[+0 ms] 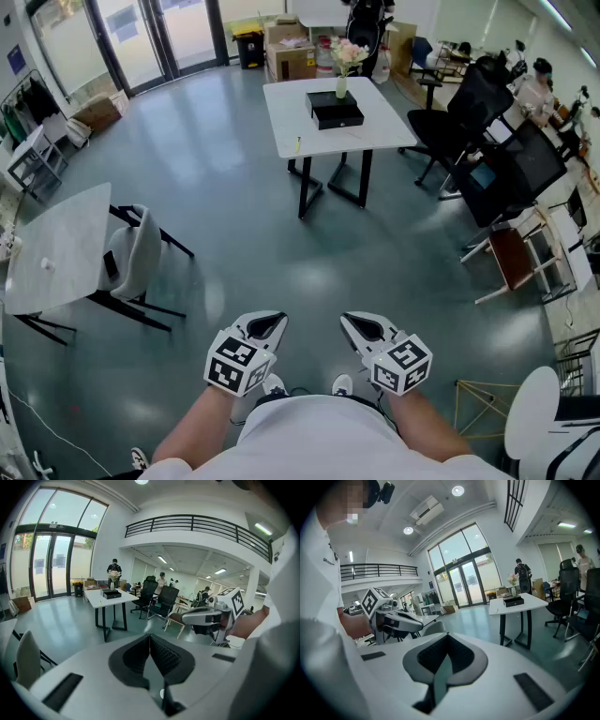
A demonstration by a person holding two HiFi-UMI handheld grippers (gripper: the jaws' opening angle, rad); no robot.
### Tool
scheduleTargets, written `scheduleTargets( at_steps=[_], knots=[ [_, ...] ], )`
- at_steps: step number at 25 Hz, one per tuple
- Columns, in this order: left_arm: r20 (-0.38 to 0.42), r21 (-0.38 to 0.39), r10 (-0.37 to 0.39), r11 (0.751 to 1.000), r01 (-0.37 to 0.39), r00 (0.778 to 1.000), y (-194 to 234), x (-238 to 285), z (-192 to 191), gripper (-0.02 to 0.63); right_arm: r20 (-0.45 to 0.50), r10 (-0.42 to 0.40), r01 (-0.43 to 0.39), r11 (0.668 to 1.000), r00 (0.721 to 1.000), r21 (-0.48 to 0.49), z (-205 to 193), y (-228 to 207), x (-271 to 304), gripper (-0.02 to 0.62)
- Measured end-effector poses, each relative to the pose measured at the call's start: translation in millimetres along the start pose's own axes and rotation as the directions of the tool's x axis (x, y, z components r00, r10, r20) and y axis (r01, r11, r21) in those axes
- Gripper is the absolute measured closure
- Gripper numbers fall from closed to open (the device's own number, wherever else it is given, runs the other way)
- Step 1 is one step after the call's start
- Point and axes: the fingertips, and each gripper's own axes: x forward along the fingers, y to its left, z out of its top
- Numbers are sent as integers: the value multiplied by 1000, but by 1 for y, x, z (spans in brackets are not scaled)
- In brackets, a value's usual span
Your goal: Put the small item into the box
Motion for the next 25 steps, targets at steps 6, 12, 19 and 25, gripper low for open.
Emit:
scheduleTargets(
  at_steps=[6,12,19,25],
  knots=[
    [-1,4,-2,1000,2,1000,3,-3,-1,589,-3,-5,5,1000,1000,-3,0,2,2,580],
    [5,6,-6,1000,6,1000,3,-2,1,589,-16,-4,4,1000,1000,-4,-3,2,3,580],
    [8,2,-13,1000,13,1000,17,-5,0,589,-8,-8,8,1000,1000,19,1,8,14,580],
    [9,-4,-36,999,36,999,36,-16,-6,589,-20,-35,36,999,999,33,4,21,37,578]
  ],
)
